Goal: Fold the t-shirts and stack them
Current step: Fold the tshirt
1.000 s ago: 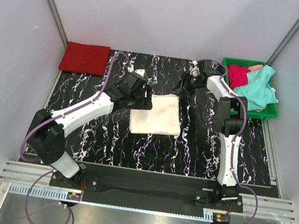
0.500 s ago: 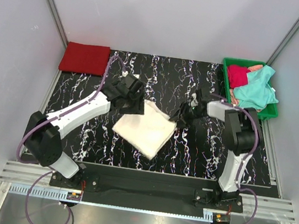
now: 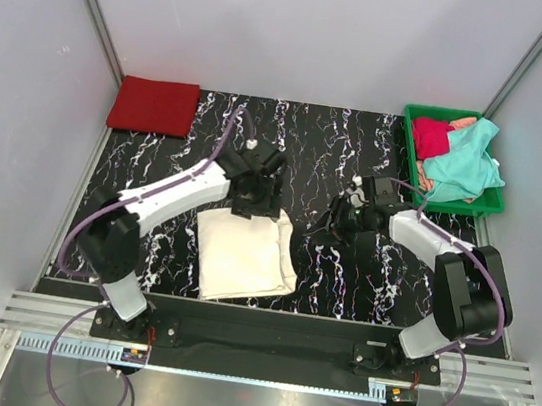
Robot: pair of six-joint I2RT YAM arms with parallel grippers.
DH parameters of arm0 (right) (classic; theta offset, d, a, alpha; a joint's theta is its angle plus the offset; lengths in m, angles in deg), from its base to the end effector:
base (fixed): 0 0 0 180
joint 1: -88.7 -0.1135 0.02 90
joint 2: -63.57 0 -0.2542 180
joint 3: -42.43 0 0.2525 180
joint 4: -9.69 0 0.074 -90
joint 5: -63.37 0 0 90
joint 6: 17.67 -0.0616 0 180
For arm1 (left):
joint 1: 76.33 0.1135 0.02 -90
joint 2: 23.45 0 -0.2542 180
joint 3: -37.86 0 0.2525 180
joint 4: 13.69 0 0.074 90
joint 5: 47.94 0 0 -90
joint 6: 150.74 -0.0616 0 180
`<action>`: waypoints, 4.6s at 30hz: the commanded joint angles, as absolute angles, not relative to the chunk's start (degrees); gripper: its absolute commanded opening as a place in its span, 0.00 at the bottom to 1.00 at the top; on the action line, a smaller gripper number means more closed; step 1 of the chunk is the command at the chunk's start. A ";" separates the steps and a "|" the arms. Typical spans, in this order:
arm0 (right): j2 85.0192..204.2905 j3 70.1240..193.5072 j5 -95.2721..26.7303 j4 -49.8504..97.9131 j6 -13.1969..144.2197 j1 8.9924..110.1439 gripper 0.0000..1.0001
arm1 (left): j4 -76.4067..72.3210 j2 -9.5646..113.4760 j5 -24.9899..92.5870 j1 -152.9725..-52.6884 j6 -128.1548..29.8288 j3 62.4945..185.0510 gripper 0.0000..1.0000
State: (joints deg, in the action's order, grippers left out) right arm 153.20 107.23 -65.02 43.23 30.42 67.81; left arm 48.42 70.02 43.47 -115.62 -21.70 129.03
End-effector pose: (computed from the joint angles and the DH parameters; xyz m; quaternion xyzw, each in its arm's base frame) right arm 0.2775 0.1469 0.1575 0.0776 0.9098 0.4041 0.0549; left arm 0.2689 -0.2181 0.2348 -0.0006 0.9751 -0.1306 0.1793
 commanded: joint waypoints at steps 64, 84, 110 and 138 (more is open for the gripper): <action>181.09 113.31 -59.68 23.17 24.60 58.11 0.00 | 62.02 84.74 53.84 -128.71 -11.87 148.63 0.00; 181.17 113.40 -61.79 24.93 24.78 58.11 0.00 | 59.57 92.65 49.01 -129.50 -14.86 152.68 0.00; 168.17 128.24 -54.23 59.46 42.50 66.54 0.21 | 50.51 73.95 51.12 -125.47 -19.26 143.99 0.51; 167.99 107.61 -72.60 44.27 41.84 56.44 0.04 | 8.85 94.48 6.99 -109.11 -23.65 128.59 0.29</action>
